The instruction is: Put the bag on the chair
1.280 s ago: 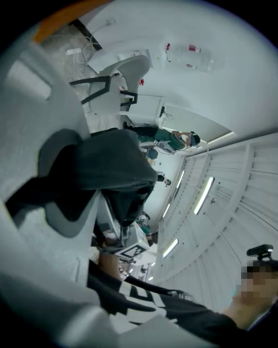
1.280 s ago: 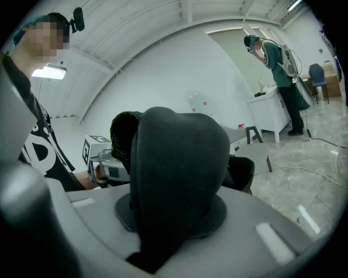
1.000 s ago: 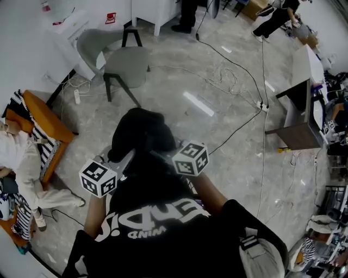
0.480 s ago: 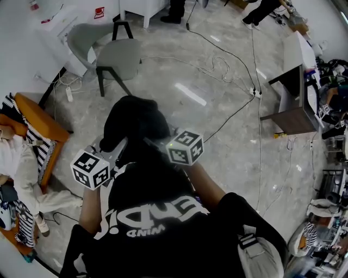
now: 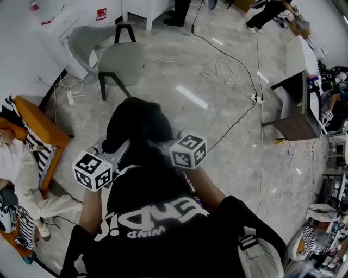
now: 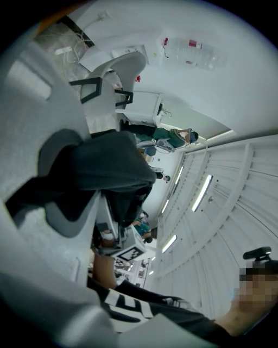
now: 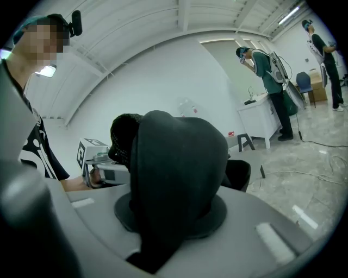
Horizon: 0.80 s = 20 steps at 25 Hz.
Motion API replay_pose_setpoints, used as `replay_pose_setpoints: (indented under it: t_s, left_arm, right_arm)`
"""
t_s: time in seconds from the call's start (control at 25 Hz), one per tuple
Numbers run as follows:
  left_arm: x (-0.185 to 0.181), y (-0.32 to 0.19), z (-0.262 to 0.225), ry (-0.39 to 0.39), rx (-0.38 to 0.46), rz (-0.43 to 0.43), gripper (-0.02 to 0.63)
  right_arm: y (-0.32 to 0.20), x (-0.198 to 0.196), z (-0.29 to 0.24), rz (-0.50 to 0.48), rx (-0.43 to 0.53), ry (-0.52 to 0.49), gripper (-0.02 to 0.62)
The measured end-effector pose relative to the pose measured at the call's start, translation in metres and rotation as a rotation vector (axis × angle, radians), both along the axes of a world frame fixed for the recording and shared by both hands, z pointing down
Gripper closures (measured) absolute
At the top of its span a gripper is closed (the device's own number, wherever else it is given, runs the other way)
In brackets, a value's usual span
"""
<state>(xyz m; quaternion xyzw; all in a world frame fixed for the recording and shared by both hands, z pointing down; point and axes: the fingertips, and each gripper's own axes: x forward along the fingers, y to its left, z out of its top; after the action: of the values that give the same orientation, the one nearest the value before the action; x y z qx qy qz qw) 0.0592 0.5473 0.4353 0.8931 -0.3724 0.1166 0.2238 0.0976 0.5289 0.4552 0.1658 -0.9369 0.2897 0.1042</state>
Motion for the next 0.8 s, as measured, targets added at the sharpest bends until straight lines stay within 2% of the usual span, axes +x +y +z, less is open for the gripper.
replay_pose_setpoints:
  t_s: [0.28,0.8]
  left_arm:
    - [-0.009,-0.063,0.006,0.004,-0.010,0.006,0.545]
    - [-0.017,-0.229,-0.001,0.022,-0.049,0.054,0.545]
  right_arm:
    - [-0.062,-0.009,0.006,0.014,-0.012,-0.005,0.520]
    - [-0.225,-0.016,-0.002,0.062,-0.043,-0.015,0.520]
